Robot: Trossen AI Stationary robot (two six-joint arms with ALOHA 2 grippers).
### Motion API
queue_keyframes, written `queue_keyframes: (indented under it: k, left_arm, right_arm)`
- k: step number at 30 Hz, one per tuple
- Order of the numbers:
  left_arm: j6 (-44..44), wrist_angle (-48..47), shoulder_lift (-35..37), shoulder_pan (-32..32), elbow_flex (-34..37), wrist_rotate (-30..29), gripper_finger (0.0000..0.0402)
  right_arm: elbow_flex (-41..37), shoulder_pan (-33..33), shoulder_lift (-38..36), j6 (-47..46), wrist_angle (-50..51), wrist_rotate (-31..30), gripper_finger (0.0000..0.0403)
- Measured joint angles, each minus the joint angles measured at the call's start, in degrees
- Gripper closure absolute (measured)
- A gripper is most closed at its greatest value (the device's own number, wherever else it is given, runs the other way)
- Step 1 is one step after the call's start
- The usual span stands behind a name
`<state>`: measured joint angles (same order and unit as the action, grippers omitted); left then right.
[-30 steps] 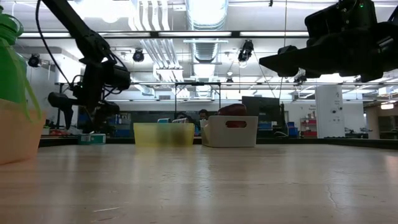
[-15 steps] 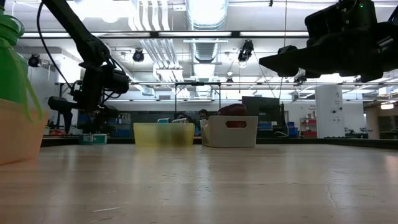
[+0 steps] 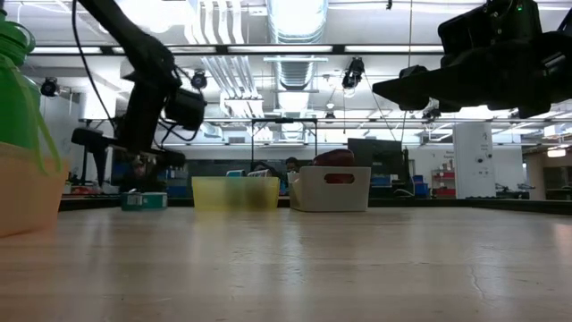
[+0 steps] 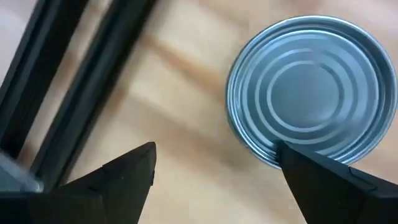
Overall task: Pick & Place Food Item
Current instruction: Put the blue tuna can into the yellow bin
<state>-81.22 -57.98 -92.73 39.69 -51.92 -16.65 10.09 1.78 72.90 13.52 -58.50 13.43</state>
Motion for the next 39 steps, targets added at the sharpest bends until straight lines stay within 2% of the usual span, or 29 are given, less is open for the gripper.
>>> queue_keyframes:
  k: [5, 10, 13, 16, 22, 26, 30, 39]
  left_arm:
    - [-6.4, -1.2, -0.1, -16.0, 0.2, 0.1, 0.0055]
    - [-13.1, 5.4, -0.1, -34.1, 0.3, -0.9, 0.0055]
    - [-7.2, 14.7, -0.3, -41.9, 0.4, 0.0, 0.0055]
    - [3.6, 25.5, -0.5, -46.6, 0.5, 0.9, 0.0055]
    - [23.2, 42.5, -0.4, -48.8, 0.4, -0.2, 0.0055]
    - [32.3, 46.6, -0.4, -48.4, 0.3, -3.5, 0.0055]
    - [33.5, 47.0, -0.3, -47.4, 0.2, -8.3, 0.0055]
    - [33.2, 46.6, -0.2, -46.3, 0.7, -9.1, 0.0055]
  right_arm:
    - [0.0, 0.0, 0.0, 0.0, 0.0, 0.0, 0.0097]
    - [0.0, 0.0, 0.0, 0.0, 0.0, 0.0, 0.0097]
    - [0.0, 0.0, 0.0, 0.0, 0.0, 0.0, 0.0097]
    - [0.0, 0.0, 0.0, 0.0, 0.0, 0.0, 0.0097]
    - [0.0, 0.0, 0.0, 0.0, 0.0, 0.0, 0.0097]
    - [0.0, 0.0, 0.0, 0.0, 0.0, 0.0, 0.0097]
    - [0.0, 0.0, 0.0, 0.0, 0.0, 0.0, 0.0097]
    - [0.0, 0.0, 0.0, 0.0, 0.0, 0.0, 0.0097]
